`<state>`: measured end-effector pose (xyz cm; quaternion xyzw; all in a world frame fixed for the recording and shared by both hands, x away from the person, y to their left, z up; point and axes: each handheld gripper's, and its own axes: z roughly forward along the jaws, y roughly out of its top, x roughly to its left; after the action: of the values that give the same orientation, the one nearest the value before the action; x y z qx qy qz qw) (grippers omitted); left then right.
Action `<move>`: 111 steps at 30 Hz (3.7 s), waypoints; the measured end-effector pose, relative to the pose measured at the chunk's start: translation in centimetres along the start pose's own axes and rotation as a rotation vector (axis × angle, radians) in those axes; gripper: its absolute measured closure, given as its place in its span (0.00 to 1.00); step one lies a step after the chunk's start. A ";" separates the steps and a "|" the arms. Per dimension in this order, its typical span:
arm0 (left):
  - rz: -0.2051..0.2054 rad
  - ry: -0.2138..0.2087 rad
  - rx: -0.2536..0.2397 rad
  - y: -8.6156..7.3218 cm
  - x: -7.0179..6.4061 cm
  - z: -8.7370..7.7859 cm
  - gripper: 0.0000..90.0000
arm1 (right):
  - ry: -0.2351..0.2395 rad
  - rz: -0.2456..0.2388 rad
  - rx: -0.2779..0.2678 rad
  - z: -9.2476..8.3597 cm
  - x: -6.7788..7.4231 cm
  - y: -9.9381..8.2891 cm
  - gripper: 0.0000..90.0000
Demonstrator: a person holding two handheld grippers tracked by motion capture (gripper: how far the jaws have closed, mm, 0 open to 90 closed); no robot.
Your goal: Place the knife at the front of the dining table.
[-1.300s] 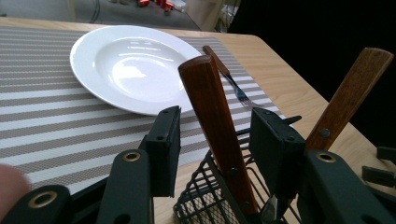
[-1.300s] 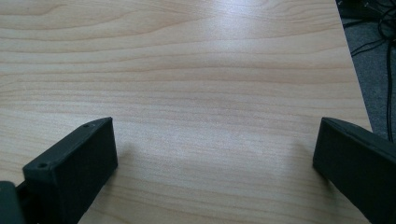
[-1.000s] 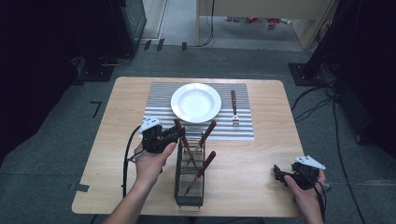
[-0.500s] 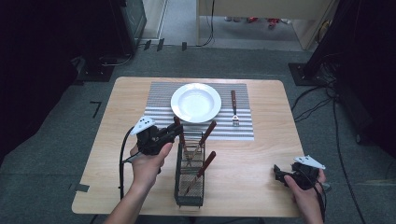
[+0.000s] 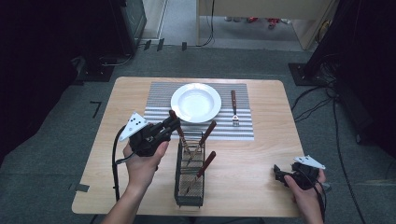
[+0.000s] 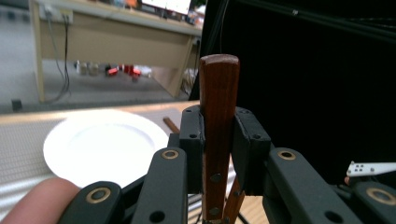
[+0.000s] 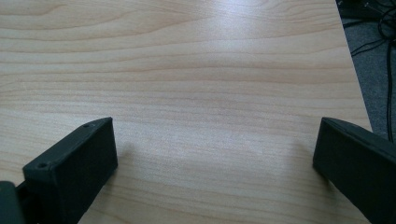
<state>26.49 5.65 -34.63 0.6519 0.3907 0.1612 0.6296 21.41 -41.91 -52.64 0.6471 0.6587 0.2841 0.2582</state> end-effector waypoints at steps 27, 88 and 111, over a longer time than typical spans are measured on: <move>0.067 0.128 -0.222 4.9 1.2 -5.3 0.85 | 0.000 0.001 0.000 0.0 0.0 0.0 0.00; 0.083 0.439 0.048 -2.3 12.6 5.1 0.85 | 0.001 0.002 0.000 0.0 0.0 0.0 0.00; -0.090 0.464 0.146 -2.5 18.8 12.8 0.85 | 0.010 -0.009 -0.001 0.0 0.0 0.0 0.00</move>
<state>46.77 9.90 -44.32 0.6231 0.5642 0.2496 0.4808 21.43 -41.95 -52.64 0.6426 0.6627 0.2864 0.2566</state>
